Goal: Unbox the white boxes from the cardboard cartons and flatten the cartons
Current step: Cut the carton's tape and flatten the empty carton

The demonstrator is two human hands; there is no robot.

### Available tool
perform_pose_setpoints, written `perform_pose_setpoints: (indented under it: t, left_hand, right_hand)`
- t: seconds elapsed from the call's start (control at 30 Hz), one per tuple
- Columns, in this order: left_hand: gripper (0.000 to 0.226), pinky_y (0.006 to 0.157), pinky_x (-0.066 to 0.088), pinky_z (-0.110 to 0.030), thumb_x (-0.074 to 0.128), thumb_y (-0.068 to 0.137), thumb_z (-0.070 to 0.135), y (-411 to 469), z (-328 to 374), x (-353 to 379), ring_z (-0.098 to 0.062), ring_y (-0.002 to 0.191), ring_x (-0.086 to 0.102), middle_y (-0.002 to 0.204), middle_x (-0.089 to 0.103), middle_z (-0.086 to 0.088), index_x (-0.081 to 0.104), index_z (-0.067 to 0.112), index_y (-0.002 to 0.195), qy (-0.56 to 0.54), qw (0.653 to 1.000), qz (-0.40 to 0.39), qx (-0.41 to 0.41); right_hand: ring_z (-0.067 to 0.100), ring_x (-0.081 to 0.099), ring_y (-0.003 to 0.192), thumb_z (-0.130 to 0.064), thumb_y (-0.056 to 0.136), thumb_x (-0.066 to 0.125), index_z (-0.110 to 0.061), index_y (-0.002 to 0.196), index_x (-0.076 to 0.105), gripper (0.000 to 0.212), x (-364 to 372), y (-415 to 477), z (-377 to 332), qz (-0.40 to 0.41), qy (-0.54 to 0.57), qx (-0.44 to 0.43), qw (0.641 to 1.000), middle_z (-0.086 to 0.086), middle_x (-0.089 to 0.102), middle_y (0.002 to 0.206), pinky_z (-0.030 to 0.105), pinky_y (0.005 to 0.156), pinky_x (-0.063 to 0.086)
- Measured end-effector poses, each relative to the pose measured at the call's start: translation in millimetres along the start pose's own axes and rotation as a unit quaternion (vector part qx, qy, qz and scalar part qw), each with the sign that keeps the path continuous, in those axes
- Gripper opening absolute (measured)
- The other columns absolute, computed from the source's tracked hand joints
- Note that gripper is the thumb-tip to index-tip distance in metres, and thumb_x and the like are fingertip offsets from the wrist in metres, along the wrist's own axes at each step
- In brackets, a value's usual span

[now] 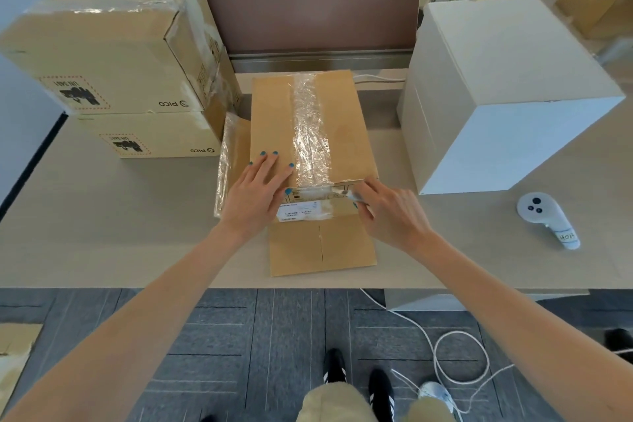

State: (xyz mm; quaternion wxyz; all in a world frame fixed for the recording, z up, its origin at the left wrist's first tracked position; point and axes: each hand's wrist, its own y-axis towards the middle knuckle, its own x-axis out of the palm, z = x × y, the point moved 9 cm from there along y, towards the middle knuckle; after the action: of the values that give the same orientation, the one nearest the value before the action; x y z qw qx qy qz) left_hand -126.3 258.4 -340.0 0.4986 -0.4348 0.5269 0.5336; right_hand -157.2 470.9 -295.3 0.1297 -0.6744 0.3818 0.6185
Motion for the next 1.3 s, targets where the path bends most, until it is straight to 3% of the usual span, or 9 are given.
perform_pose_setpoints:
  t: [0.1, 0.27, 0.47, 0.6, 0.8, 1.03, 1.17, 1.3]
  left_hand:
    - [0.05, 0.113, 0.031, -0.047, 0.03, 0.099, 0.044, 3.5, 3.9, -6.5, -0.033, 0.143, 0.033, 0.153, 0.039, -0.01, 0.045, 0.025, 0.143, -0.015, 1.0, -0.001, -0.021]
    - [0.046, 0.108, 0.032, -0.043, 0.027, 0.099, 0.043, 17.3, 1.9, -16.8, -0.026, 0.134, 0.04, 0.143, 0.045, -0.003, 0.047, 0.025, 0.136, -0.041, 0.998, 0.02, -0.052]
    - [0.042, 0.115, 0.023, -0.044, 0.041, 0.099, 0.037, 59.0, -17.5, -9.4, -0.026, 0.143, 0.03, 0.156, 0.034, -0.003, 0.043, 0.026, 0.14, -0.073, 0.992, 0.002, -0.106]
    - [0.046, 0.116, 0.021, -0.044, 0.042, 0.1, 0.037, 96.3, -39.4, -4.8, -0.027, 0.144, 0.027, 0.159, 0.029, -0.003, 0.04, 0.024, 0.144, -0.089, 0.985, -0.006, -0.15]
    - [0.048, 0.119, 0.019, -0.044, 0.043, 0.1, 0.037, 164.1, -63.6, 2.4, -0.024, 0.147, 0.023, 0.159, 0.03, -0.003, 0.04, 0.019, 0.145, -0.101, 0.981, 0.005, -0.167]
    - [0.051, 0.119, 0.016, -0.043, 0.043, 0.1, 0.039, 228.0, -102.6, 13.8, -0.024, 0.145, 0.028, 0.156, 0.036, -0.003, 0.039, 0.018, 0.147, -0.117, 0.973, 0.01, -0.196]
    - [0.039, 0.115, 0.018, -0.04, 0.05, 0.098, 0.038, 240.5, -114.7, 13.4, -0.021, 0.131, 0.041, 0.135, 0.054, 0.001, 0.051, 0.022, 0.133, -0.164, 0.964, 0.032, -0.208]
    - [0.033, 0.114, 0.02, -0.044, 0.055, 0.093, 0.043, 237.0, -116.8, 11.2, -0.016, 0.12, 0.046, 0.122, 0.058, 0.008, 0.057, 0.026, 0.121, -0.205, 0.957, 0.057, -0.196]
  right_hand:
    - [0.022, 0.044, 0.044, -0.011, 0.088, 0.057, -0.01, 0.09, 0.054, 0.004, -2.1, 10.8, -4.1, 0.026, 0.019, 0.032, 0.999, 0.0, 0.056, 0.083, 0.023, 0.04, 0.03]
    - [0.022, 0.052, 0.053, -0.019, 0.094, 0.052, -0.012, 0.1, 0.052, 0.01, 2.8, 49.9, 1.4, 0.034, 0.033, 0.08, 0.996, -0.002, 0.059, 0.097, 0.027, 0.044, 0.038]
    - [0.021, 0.058, 0.069, -0.024, 0.098, 0.05, -0.018, 0.106, 0.05, 0.01, 14.2, 109.1, 19.9, 0.009, 0.064, 0.107, 0.992, -0.007, 0.057, 0.104, 0.033, 0.056, 0.048]
    - [0.024, 0.058, 0.077, -0.024, 0.099, 0.048, -0.017, 0.112, 0.049, 0.015, 29.3, 152.2, 37.8, -0.028, 0.085, 0.111, 0.99, -0.004, 0.055, 0.114, 0.031, 0.06, 0.042]
    - [0.026, 0.06, 0.082, -0.025, 0.098, 0.047, -0.018, 0.113, 0.049, 0.017, 53.0, 212.3, 75.5, -0.037, 0.084, 0.12, 0.988, -0.003, 0.054, 0.114, 0.035, 0.066, 0.045]
    - [0.025, 0.058, 0.084, -0.025, 0.097, 0.049, -0.018, 0.111, 0.053, 0.016, 66.3, 282.6, 105.1, -0.035, 0.087, 0.107, 0.99, -0.002, 0.054, 0.113, 0.031, 0.065, 0.037]
    - [0.022, 0.058, 0.08, -0.025, 0.096, 0.049, -0.018, 0.103, 0.053, 0.01, 75.2, 308.6, 113.4, -0.031, 0.109, 0.1, 0.989, -0.004, 0.06, 0.098, 0.035, 0.066, 0.044]
    - [0.019, 0.058, 0.08, -0.024, 0.095, 0.051, -0.02, 0.102, 0.058, 0.011, 82.8, 321.8, 121.8, -0.059, 0.136, 0.12, 0.982, -0.003, 0.064, 0.091, 0.032, 0.066, 0.045]
